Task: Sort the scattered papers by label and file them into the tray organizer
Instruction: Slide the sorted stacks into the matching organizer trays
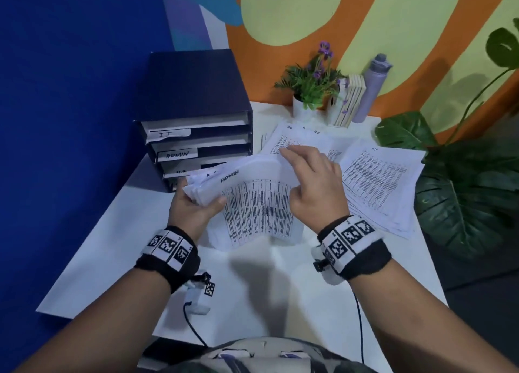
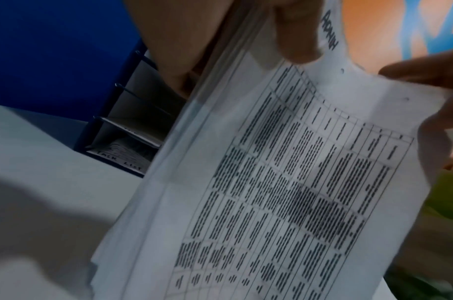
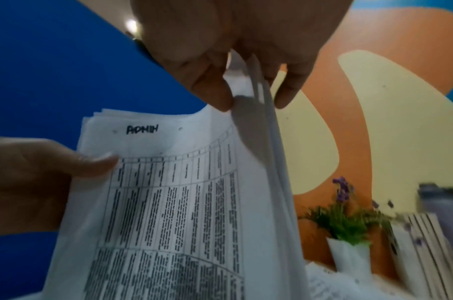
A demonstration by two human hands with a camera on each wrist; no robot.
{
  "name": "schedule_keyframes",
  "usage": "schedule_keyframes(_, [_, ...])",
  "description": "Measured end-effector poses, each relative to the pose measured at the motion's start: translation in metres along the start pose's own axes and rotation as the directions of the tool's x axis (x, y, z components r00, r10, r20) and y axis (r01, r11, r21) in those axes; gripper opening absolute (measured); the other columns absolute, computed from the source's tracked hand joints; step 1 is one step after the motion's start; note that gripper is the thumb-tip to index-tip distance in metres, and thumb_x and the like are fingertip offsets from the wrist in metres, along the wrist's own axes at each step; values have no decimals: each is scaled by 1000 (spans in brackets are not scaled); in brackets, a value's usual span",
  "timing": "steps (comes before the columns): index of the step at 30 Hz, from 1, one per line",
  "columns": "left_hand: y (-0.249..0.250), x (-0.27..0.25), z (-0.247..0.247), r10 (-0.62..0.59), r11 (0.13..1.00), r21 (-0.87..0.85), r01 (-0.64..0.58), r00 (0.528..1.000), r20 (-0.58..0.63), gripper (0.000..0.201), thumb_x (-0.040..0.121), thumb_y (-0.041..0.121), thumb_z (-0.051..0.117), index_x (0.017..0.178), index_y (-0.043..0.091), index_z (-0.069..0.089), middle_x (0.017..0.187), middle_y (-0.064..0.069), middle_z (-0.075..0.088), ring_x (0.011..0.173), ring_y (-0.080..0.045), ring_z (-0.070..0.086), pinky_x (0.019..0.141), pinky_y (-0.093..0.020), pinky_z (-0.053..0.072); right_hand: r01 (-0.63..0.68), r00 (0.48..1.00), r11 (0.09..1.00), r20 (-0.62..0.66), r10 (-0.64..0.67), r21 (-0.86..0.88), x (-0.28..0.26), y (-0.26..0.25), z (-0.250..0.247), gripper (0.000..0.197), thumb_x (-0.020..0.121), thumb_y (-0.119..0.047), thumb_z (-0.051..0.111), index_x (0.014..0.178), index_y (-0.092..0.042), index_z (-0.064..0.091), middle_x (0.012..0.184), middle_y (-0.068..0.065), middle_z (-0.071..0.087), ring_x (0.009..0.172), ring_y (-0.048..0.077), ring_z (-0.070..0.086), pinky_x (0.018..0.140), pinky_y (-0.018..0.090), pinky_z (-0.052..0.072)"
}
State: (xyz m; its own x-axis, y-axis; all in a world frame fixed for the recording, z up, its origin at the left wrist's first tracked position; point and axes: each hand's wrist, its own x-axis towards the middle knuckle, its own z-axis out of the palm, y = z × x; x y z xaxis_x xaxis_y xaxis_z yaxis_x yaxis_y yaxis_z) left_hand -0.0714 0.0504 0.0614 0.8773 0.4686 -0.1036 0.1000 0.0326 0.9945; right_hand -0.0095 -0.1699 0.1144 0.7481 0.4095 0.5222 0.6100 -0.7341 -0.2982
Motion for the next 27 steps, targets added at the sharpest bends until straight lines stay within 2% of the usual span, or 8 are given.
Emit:
schedule_keyframes(5, [-7, 3, 3, 33, 996, -81, -32, 999, 9, 41, 86, -7, 62, 113, 23, 57, 114, -1, 67, 110, -19, 62, 91, -29, 50, 213, 948, 923, 297, -116, -321, 14, -44, 2, 87, 67, -7, 46, 150, -23, 24, 156, -1, 24, 144, 26, 20, 110, 68, -3])
schedule_keyframes(11, [-2, 8, 1, 122, 991, -59, -119, 991, 48, 30, 85, 3, 69, 112, 14, 65, 107, 0, 72, 102, -15, 67, 85, -27, 52, 455, 838, 864, 431, -334, -216, 13, -72, 33, 82, 75, -9, 52, 151, -20, 23, 157, -1, 24, 144, 27, 21, 106, 73, 7])
schedule_keyframes(15, [-5, 10, -6, 50, 999, -5, -50, 997, -65, 18, 89, 19, 67, 107, 18, 66, 100, 7, 71, 92, -5, 66, 84, -27, 50, -41, 998, 988, 48, 49, -149, 9, -43, 32, 106, 62, 2, 61, 151, -25, 10, 159, -3, 9, 148, 23, 4, 113, 62, -4])
schedule_keyframes(18, [1, 11, -7, 27, 995, -95, -35, 995, -91, 15, 88, 15, 67, 103, 15, 66, 96, 5, 72, 84, -3, 68, 74, -23, 51, -635, 764, 648, 215, 609, 420, 10, -11, 30, 107, 68, 9, 63, 151, -30, 8, 154, -5, 23, 135, 21, 36, 111, 47, 33])
schedule_keyframes(20, [9, 12, -5, 46, 995, -86, -55, 994, -100, 15, 89, 14, 66, 102, 8, 66, 89, 4, 71, 78, -5, 68, 73, -26, 53, -684, 663, 256, 436, 609, 683, 8, 0, 36, 92, 72, 19, 57, 143, -31, 26, 129, -1, 51, 103, 20, 57, 79, 29, 50])
schedule_keyframes(21, [12, 14, -3, 65, 994, -75, -74, 992, -108, 14, 88, 14, 66, 99, 5, 66, 81, 6, 69, 74, -5, 66, 77, -28, 53, -665, 660, 192, 447, 604, 722, 6, 1, 38, 82, 73, 21, 55, 136, -29, 37, 115, -2, 59, 98, 19, 59, 74, 27, 49])
schedule_keyframes(24, [22, 20, -2, 132, 989, -48, -142, 976, -172, 19, 84, 15, 72, 97, 5, 62, 63, 4, 60, 67, 2, 60, 77, -24, 48, -563, 702, 229, 312, 641, 794, 2, -3, 41, 64, 74, 23, 52, 107, -32, 56, 88, -12, 67, 80, 9, 63, 69, 25, 51])
schedule_keyframes(27, [20, 24, -5, 138, 986, -72, -150, 978, -159, 41, 75, 6, 78, 110, 15, 57, 100, 2, 68, 92, -12, 65, 81, -25, 54, -521, 710, 193, 296, 639, 832, -7, -8, 44, 67, 71, 28, 48, 98, -34, 56, 85, -13, 65, 76, 10, 60, 64, 27, 52])
